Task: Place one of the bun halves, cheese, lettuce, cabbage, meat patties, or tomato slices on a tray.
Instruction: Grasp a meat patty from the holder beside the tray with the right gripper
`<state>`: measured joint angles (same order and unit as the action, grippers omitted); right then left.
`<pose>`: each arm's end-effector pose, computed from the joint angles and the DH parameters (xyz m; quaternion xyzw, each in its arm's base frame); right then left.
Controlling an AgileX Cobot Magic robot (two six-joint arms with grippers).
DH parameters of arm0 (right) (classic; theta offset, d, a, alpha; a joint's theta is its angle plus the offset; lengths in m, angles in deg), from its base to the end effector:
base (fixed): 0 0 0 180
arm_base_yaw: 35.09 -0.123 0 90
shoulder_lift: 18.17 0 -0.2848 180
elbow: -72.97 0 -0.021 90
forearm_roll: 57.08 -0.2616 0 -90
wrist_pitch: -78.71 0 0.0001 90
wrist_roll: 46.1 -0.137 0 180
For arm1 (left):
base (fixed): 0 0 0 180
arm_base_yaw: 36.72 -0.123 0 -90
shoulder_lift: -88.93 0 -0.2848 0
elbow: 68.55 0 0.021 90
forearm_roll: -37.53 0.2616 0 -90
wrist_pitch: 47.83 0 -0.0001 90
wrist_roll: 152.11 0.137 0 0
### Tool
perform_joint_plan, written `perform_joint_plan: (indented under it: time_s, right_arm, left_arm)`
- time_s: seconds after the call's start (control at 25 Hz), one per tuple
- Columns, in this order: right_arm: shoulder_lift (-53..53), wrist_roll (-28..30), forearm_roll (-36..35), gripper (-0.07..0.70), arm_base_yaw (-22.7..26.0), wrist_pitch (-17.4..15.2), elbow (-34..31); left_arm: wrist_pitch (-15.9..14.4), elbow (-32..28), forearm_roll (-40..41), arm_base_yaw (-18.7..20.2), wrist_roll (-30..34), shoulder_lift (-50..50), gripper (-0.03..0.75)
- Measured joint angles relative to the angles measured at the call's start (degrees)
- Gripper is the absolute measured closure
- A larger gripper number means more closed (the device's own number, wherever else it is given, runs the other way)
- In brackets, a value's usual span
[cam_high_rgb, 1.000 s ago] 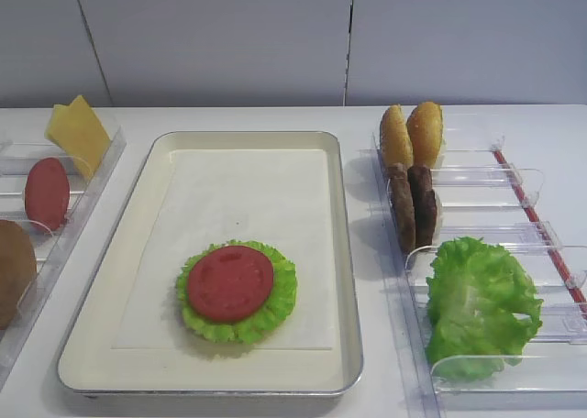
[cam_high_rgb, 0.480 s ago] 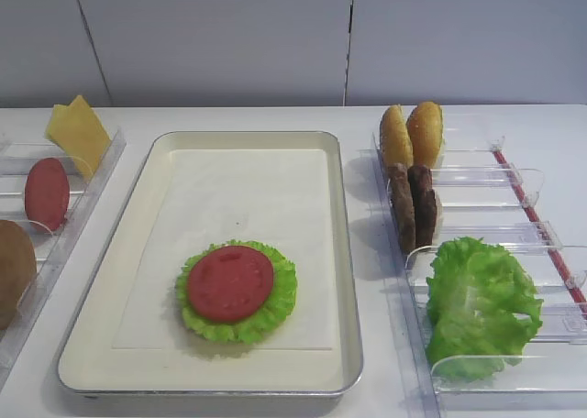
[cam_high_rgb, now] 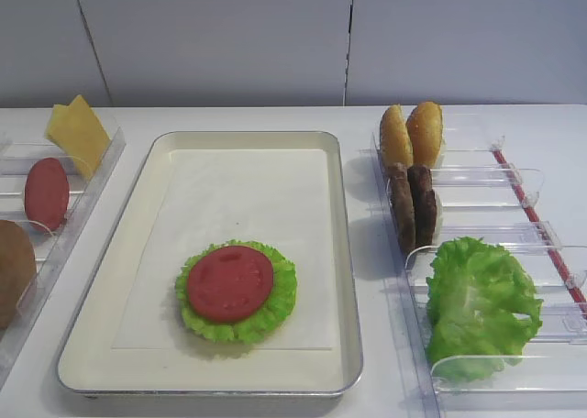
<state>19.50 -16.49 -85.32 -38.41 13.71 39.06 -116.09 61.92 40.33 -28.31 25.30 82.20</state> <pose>0.1020 0.0648 0.3141 -0.2419 0.8680 0.1556 0.4047 0.0363 0.0009 0.2415 0.0424 0.8838 -0.0204 0.4655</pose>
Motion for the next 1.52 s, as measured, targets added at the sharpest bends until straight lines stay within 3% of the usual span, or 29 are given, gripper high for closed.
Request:
perform_joint_plan:
  time_s: [0.28,0.52,0.64,0.76,0.92,1.24,1.52]
  right_arm:
    - [15.6,8.6,-12.8,0.121,-0.3,-1.0,4.6]
    - [27.5,9.5,-12.3,0.167,-8.7,0.4,11.1]
    - [33.1,3.7,-7.9,0.169,-14.4,2.8,15.3]
    - [39.5,-8.5,-0.9,0.169,-18.9,4.1,20.1]
    - [48.5,-19.0,6.7,0.169,-21.3,2.6,26.6]
    - [59.4,-24.7,9.5,0.169,-21.6,1.2,34.9]
    - [62.6,-36.0,17.3,0.169,-21.6,0.8,35.5]
  left_arm:
    - [0.0,0.0,0.0,0.0,0.0,0.0,0.253]
    - [0.0,0.0,0.0,0.0,0.0,0.0,0.253]
    - [0.0,0.0,0.0,0.0,0.0,0.0,0.253]
    - [0.0,0.0,0.0,0.0,0.0,0.0,0.253]
    - [0.0,0.0,0.0,0.0,0.0,0.0,0.253]
    - [0.0,0.0,0.0,0.0,0.0,0.0,0.253]
    - [0.0,0.0,0.0,0.0,0.0,0.0,0.253]
